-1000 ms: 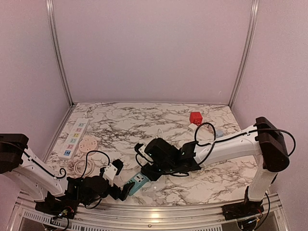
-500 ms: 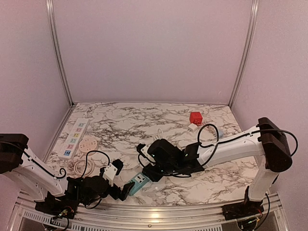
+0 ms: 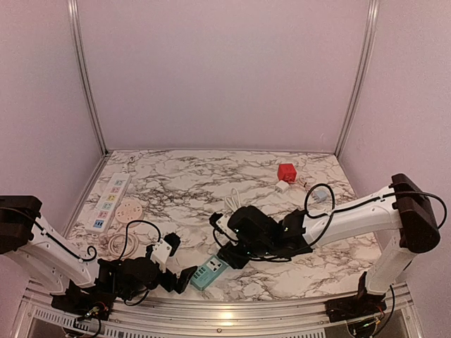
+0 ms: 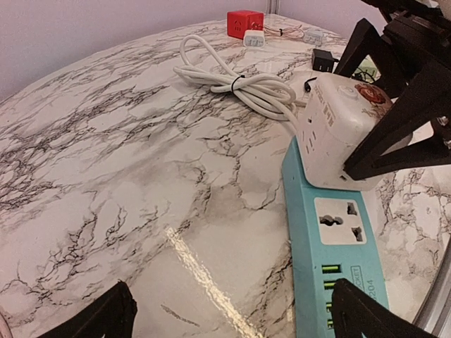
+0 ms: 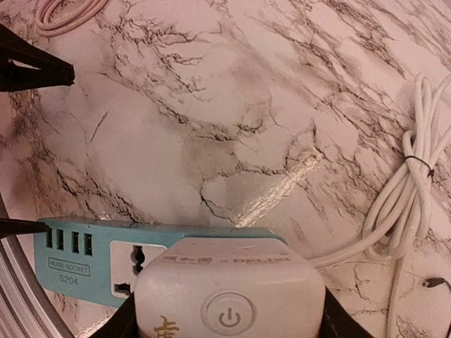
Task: Insert the plug
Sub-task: Insert the plug into the socket slot.
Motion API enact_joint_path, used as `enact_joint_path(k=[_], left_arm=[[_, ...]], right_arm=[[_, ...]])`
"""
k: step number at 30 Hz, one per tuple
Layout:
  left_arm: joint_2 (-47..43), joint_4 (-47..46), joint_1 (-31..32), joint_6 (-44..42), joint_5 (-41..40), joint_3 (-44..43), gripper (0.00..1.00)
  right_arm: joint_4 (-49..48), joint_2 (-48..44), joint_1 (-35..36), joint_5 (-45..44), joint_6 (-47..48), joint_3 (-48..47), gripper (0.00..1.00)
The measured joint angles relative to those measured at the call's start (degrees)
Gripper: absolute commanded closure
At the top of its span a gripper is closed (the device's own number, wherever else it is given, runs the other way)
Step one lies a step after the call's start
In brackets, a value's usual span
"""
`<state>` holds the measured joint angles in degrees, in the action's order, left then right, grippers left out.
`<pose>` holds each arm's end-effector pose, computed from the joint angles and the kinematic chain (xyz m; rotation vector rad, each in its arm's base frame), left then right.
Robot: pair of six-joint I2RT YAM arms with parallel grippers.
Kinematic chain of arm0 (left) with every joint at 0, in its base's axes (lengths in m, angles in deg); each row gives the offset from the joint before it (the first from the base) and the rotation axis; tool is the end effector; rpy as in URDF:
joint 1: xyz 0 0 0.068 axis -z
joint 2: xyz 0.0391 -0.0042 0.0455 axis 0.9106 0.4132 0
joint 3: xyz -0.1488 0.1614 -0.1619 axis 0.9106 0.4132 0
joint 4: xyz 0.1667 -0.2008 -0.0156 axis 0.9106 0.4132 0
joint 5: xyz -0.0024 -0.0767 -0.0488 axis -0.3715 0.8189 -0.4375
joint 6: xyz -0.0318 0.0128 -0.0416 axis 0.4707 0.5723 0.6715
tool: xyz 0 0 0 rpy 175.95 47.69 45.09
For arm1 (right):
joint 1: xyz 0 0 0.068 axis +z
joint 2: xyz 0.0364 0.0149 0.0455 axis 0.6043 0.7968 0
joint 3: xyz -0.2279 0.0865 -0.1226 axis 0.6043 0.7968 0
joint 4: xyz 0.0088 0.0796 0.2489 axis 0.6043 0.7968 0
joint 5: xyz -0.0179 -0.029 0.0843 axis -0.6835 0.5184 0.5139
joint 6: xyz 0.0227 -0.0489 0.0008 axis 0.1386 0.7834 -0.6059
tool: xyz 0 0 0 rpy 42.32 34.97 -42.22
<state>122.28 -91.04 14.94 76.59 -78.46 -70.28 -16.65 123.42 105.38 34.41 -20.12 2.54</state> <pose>0.0588 -0.2234 0.1249 0.6279 1.8474 -0.5195 0.1332 0.3149 0.1796 -1.0461 2.2396 0.4157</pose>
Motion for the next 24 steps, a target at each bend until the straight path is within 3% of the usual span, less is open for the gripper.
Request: enact_joint_path(k=[2, 3, 4, 24], left_arm=[[0.0, 0.0, 0.0, 0.0, 0.0, 0.0, 0.01], [0.1, 0.0, 0.0, 0.0, 0.0, 0.0, 0.01], [0.1, 0.0, 0.0, 0.0, 0.0, 0.0, 0.01], [3.5, 0.0, 0.0, 0.0, 0.1, -0.3, 0.01]], right_arm=[[0.0, -0.7, 0.0, 0.0, 0.2, 0.6, 0.49], [0.0, -1.1, 0.0, 0.1, 0.4, 0.8, 0.3], [0.0, -1.3, 0.1, 0.1, 0.4, 1.0, 0.25], [-6.2, -10.8, 0.3, -2.6, 0.8, 5.3, 0.22]])
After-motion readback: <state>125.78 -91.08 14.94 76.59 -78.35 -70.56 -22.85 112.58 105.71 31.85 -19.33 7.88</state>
